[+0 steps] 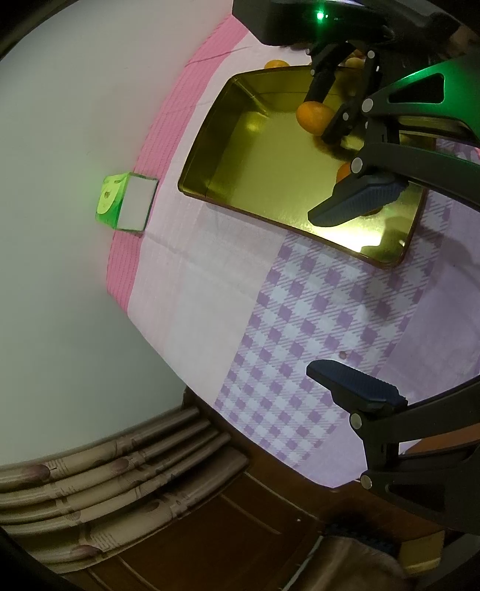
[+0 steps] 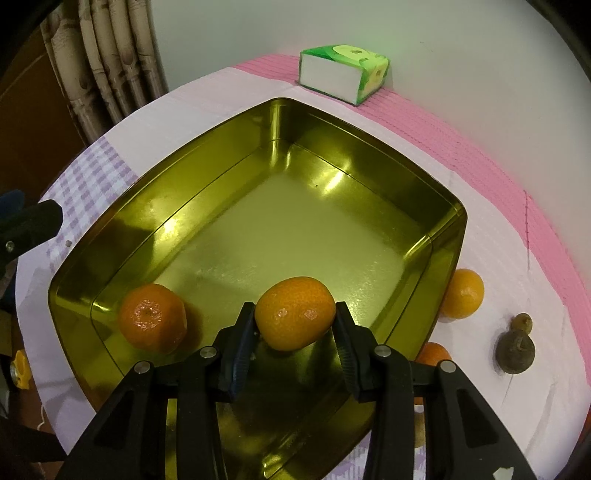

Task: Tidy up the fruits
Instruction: 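Carry the orange into the tin tray and open the right gripper, then grasp the dark brown round fruit with the right gripper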

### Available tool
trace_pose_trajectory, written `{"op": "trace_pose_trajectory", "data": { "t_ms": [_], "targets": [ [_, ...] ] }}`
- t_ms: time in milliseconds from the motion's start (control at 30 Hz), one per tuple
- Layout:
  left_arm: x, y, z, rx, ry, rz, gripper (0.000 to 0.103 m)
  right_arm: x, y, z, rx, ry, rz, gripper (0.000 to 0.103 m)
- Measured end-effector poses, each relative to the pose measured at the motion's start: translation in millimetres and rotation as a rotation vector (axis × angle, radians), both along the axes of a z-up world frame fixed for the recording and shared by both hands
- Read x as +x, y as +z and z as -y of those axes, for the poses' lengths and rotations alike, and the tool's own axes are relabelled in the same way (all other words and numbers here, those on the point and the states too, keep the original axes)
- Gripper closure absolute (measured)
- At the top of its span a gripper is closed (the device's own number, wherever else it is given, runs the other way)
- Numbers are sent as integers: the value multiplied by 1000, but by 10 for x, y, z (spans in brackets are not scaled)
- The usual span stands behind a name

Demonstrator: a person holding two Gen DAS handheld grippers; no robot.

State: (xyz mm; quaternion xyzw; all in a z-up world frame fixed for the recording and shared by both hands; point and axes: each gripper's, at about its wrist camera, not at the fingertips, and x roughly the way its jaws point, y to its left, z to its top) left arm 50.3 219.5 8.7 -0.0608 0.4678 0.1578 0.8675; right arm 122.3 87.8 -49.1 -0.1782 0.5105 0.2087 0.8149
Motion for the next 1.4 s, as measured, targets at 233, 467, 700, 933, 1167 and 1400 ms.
{"op": "trace_pose_trajectory", "data": {
  "t_ms": [233,467,700,933,1167,1400],
  "targets": [
    [0,-4,7,1,-3,2,26,-2,6,-3,6,-9,-1,63],
    [7,5,35,8,-17,5,25,34,84,74,75,-28,-23,58],
    [10,13,69,14,-29,8,25,-64,364,235,142,-45,13,52],
    [0,17,93,17,-43,7,25,-266,614,705,188,-102,47,51],
    [-4,12,162,23,-77,7,24,-361,699,1393,174,-236,72,51],
    [9,-7,253,35,-116,-3,24,-572,595,1942,136,-335,58,51]
  ]
}}
